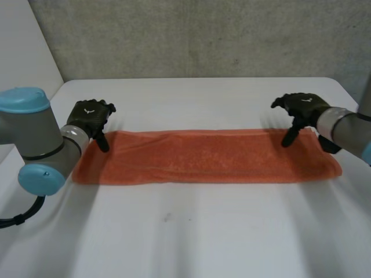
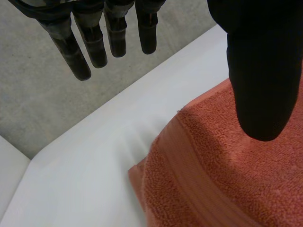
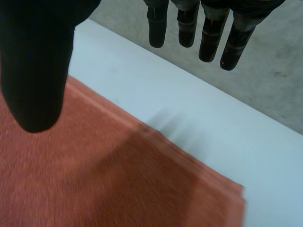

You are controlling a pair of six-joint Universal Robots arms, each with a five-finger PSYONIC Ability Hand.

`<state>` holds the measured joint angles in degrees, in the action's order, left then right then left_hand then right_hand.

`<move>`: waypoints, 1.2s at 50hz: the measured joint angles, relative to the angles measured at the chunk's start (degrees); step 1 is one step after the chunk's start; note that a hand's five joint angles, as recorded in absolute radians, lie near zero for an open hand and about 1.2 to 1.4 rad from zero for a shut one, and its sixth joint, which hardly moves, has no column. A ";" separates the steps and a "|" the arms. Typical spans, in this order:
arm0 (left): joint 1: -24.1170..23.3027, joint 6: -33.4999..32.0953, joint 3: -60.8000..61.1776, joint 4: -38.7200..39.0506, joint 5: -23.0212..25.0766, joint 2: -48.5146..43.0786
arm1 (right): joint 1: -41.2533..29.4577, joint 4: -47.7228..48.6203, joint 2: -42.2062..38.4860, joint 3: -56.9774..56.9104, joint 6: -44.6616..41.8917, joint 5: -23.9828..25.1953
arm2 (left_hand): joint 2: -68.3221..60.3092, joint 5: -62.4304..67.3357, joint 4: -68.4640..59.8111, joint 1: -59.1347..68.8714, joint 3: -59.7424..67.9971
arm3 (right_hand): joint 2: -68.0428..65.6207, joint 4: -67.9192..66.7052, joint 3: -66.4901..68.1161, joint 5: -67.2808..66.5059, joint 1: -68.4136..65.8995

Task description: Fold the laundry

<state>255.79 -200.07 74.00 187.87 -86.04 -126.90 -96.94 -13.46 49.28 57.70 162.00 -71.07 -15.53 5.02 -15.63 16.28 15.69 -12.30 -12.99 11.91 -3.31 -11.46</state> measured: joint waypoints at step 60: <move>-0.82 2.58 11.17 0.39 0.52 9.70 | 15.97 22.74 8.13 34.62 -15.43 5.68 | 1.54 -1.36 1.51 -1.91 -1.15 | -30.95 -30.58 31.55 -30.95 -26.12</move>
<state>254.97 -197.49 85.17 188.26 -85.52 -117.20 -80.97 9.28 57.41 92.32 146.57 -65.39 -13.99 3.66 -14.13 14.37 14.54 -43.25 -43.57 43.46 -34.26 -37.58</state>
